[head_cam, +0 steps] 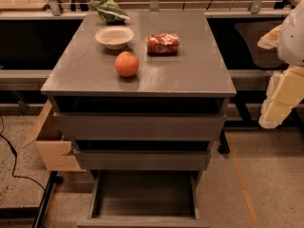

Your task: Place orange into bottom drawer

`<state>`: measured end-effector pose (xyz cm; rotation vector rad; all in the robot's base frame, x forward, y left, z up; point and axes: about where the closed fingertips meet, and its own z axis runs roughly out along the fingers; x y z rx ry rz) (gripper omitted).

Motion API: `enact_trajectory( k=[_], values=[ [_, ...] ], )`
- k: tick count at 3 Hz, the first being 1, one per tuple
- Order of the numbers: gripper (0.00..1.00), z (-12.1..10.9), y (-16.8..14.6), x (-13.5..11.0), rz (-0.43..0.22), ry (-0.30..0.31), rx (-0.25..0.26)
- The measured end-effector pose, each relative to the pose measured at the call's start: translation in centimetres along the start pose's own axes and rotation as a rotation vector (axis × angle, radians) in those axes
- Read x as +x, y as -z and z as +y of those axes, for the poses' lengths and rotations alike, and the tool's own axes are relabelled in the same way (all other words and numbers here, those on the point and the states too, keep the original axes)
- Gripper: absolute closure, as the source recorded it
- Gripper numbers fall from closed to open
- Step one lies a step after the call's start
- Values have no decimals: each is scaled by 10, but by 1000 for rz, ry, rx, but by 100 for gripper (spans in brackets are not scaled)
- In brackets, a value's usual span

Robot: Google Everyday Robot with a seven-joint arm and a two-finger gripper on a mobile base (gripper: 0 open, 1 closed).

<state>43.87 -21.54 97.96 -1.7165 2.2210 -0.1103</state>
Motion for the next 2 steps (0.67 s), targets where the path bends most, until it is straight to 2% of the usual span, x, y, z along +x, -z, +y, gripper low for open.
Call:
enact_trajectory(
  k=[1,2],
  values=[
    [0,0,0,-1,-2,0,4],
    [0,-20,-25,-37,-58,-12,-24]
  ],
)
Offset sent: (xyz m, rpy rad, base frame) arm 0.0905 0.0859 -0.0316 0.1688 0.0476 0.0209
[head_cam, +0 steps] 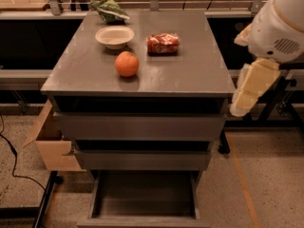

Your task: Place orange into bottom drawer

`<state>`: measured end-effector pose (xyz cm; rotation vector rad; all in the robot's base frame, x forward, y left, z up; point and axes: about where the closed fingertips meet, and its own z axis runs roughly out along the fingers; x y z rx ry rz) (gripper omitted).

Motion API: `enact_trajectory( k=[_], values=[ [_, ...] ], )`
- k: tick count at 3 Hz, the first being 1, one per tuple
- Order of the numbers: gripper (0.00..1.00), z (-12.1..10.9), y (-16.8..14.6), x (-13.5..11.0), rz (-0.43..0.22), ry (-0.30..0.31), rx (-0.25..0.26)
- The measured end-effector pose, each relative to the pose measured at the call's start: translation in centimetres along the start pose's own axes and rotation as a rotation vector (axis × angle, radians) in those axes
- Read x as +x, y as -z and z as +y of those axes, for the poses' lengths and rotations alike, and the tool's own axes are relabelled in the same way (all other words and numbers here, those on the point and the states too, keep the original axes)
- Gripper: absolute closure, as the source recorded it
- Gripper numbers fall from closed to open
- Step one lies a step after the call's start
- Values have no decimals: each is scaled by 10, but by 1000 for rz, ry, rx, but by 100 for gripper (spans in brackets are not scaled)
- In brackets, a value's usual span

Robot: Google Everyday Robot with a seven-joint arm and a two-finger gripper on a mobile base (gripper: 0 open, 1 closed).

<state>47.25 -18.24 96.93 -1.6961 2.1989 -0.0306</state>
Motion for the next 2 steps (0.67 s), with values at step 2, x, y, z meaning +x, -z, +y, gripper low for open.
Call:
enact_trajectory(
  k=[2],
  values=[
    [0,-59,-65,-128,-250,-44,-77]
  ],
)
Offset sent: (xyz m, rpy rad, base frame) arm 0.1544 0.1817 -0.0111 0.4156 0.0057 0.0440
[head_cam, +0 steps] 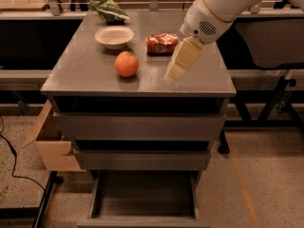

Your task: Place orange into bottom drawer

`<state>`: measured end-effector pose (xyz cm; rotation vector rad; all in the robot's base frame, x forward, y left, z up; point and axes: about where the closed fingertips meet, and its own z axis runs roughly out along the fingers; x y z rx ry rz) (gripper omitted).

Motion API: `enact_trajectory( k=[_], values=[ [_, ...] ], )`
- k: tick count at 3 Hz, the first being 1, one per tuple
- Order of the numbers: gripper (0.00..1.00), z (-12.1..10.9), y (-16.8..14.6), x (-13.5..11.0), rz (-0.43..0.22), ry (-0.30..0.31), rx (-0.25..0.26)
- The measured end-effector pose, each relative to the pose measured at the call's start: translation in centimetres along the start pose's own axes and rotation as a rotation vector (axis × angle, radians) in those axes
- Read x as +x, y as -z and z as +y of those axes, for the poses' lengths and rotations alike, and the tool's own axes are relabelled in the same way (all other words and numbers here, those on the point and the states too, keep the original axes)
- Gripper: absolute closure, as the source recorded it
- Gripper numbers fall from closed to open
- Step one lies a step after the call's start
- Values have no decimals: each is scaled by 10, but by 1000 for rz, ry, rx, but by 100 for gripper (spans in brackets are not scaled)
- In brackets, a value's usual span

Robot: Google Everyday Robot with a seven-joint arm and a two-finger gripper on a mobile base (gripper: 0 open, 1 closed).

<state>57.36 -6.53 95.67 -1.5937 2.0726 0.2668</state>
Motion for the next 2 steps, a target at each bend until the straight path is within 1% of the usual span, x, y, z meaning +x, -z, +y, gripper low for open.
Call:
enact_trajectory(
  k=[1,2],
  values=[
    [0,0,0,0,0,0,0],
    [0,1,-14,-5,-32,-12,-1]
  ],
)
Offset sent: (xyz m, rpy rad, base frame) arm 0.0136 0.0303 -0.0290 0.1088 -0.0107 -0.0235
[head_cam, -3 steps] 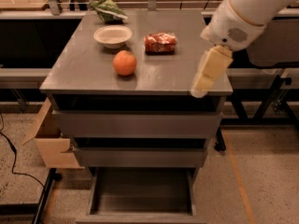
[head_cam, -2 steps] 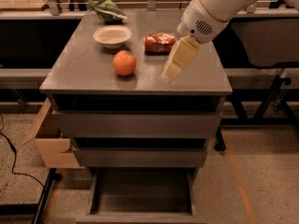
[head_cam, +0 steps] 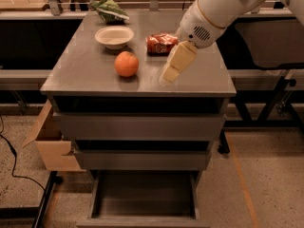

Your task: Place orange into bottom drawer

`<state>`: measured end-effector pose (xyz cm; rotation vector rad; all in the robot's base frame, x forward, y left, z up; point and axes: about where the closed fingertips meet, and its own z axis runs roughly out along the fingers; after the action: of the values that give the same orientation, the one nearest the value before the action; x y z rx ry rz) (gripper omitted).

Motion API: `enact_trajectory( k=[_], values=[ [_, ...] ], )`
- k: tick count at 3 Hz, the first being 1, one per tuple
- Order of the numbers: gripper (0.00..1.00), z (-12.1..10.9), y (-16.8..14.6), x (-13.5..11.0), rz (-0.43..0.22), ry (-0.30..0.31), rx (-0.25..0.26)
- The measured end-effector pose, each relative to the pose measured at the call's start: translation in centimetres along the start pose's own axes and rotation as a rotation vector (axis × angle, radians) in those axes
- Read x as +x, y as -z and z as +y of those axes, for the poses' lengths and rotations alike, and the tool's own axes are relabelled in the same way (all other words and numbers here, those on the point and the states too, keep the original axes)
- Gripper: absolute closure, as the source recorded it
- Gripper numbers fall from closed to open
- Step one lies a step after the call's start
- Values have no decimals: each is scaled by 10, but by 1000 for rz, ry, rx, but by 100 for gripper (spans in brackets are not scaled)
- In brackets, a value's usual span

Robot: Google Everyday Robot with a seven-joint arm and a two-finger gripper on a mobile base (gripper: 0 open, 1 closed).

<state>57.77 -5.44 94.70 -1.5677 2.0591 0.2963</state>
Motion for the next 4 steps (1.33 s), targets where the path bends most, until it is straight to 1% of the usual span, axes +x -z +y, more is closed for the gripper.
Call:
enact_trajectory(
  k=[2,3,4],
  values=[
    [0,-7,-66,-33,-143,-27,-20],
    [0,-17,-94,-54,-209,-46,-19],
    [0,-26,-115,-69,-244,-58,-21]
  ],
)
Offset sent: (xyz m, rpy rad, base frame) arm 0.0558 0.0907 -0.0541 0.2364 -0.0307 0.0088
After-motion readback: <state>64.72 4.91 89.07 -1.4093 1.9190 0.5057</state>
